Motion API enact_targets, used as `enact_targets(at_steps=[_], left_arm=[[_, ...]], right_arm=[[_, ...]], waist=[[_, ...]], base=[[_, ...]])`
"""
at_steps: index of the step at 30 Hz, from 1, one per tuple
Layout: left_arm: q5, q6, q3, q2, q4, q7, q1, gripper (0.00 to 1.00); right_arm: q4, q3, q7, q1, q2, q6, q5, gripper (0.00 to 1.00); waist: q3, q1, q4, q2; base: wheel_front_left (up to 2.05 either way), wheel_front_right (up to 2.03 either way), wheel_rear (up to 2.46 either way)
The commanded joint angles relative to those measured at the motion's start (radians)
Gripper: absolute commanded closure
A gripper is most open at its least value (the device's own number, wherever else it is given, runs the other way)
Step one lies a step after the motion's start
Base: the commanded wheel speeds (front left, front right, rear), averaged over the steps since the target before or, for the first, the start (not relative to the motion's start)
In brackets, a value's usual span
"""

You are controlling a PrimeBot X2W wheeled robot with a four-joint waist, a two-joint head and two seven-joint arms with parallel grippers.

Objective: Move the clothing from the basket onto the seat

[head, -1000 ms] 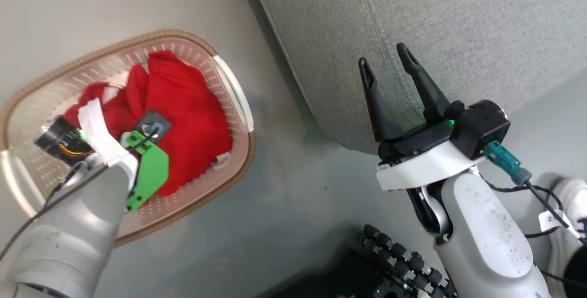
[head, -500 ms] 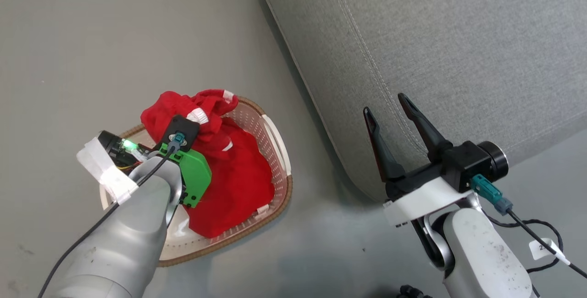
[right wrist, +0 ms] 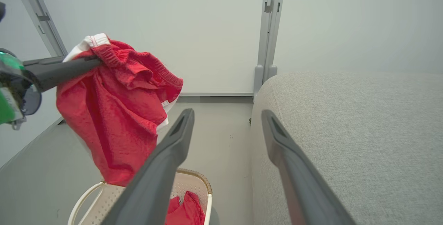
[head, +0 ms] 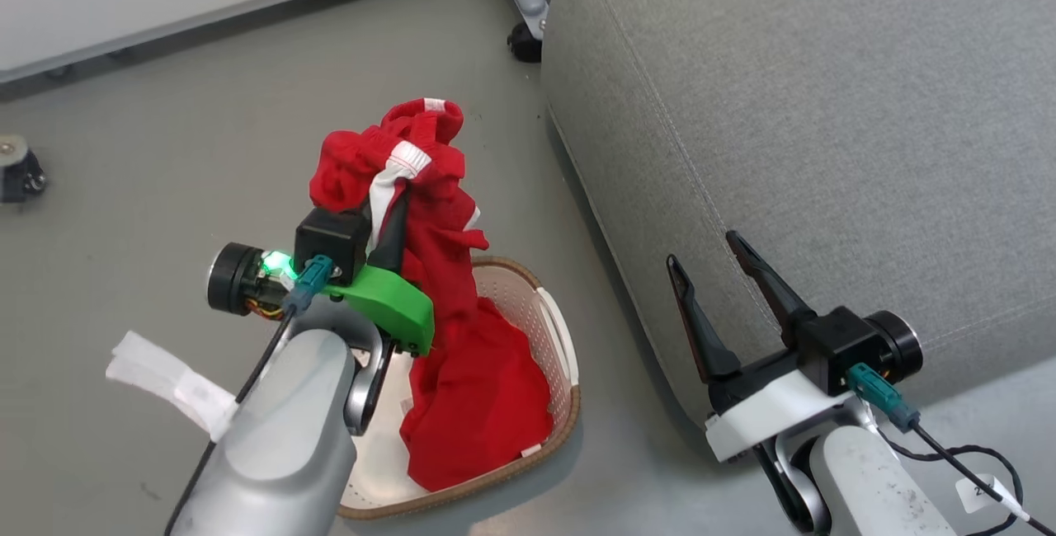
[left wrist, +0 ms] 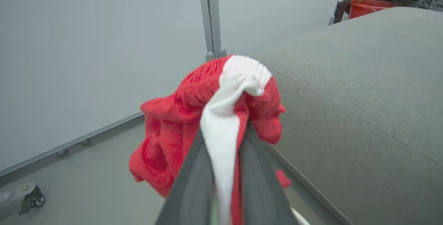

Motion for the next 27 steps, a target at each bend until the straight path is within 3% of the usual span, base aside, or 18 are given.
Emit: enact_targets(at_steps=[1,11,20,24,27], left_arm=[[-0.017,-0.008,0.025,-0.011,-0.046,-0.003,0.042,1.0],[-0.068,-0.078,0.156,-0.049,-0.402,-0.003,0.213,1.0],[-0.212,-0.038,0.081,-0.051,-0.601,-0.002,0.238,1.0],[-0.26,-0.017,0.039,-0.051,-0.64,-0.002,0.228,1.0],[-0.278,-0.025,0.005,-0.05,-0.647,-0.002,0.223,1.0]], right_arm=[[-0.002,0.001,-0.001,0.022,-0.004,-0.002,-0.006,0.0],[0.005,0.025,-0.001,0.078,-0.008,-0.002,-0.012,0.0],[0.001,0.04,-0.001,0.095,-0.009,-0.002,-0.013,0.0],[0.004,0.051,-0.001,0.103,-0.008,-0.002,-0.015,0.0],[0.006,0.058,-0.001,0.104,-0.007,-0.002,-0.013,0.0]], waist=[[-0.066,0.0001,0.041,0.0],[-0.168,0.0001,0.03,0.0],[-0.194,0.0001,0.028,0.0],[-0.204,0.0001,0.027,0.0],[-0.21,0.0001,0.024,0.0]], base=[[0.0,0.0,0.0],[0.0,0.0,0.0],[0.0,0.0,0.0],[0.0,0.0,0.0],[0.0,0.0,0.0]])
